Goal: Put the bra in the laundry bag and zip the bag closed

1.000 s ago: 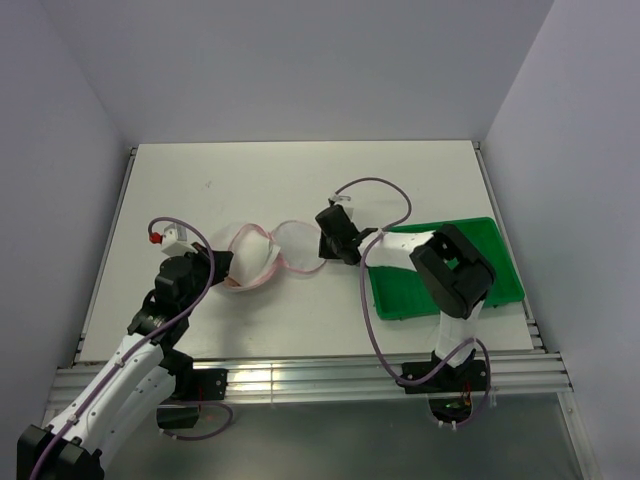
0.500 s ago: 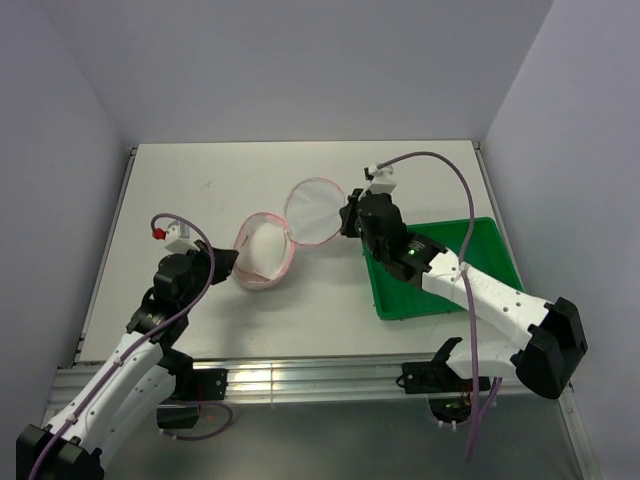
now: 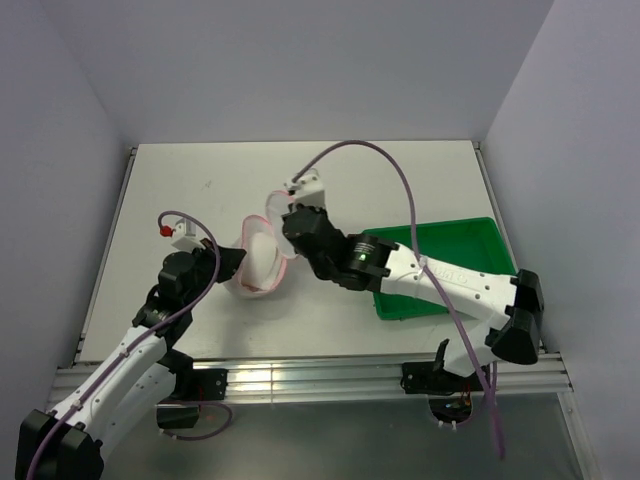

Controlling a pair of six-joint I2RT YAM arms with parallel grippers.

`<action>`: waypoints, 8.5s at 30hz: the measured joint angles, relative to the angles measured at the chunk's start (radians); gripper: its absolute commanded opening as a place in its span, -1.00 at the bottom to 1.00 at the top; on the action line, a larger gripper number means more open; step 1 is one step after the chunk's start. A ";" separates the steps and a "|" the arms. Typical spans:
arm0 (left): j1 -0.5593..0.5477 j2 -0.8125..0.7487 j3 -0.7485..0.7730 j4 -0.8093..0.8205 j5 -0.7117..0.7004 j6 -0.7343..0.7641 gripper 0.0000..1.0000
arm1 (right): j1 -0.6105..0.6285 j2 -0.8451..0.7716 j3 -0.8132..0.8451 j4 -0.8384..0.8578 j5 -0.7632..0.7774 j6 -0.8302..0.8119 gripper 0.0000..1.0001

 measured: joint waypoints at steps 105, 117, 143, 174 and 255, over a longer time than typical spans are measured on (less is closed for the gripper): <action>0.042 0.203 0.129 -0.003 0.114 -0.027 -0.09 | -0.253 -0.024 -0.702 0.885 -0.722 0.338 -1.00; 0.042 0.042 0.068 0.098 0.134 -0.068 -1.00 | -0.248 -0.068 -0.699 0.811 -0.655 0.422 0.96; 0.042 -0.379 -0.222 0.018 -0.082 -0.277 -0.99 | -0.211 0.202 -0.724 1.262 -0.831 0.826 0.94; 0.042 -0.405 -0.213 -0.164 -0.188 -0.283 -1.00 | -0.215 0.354 -0.592 1.225 -0.753 0.842 0.52; -0.455 0.018 -0.240 0.251 -0.364 -0.398 -0.19 | -0.177 0.276 -0.620 1.219 -0.607 0.755 -1.00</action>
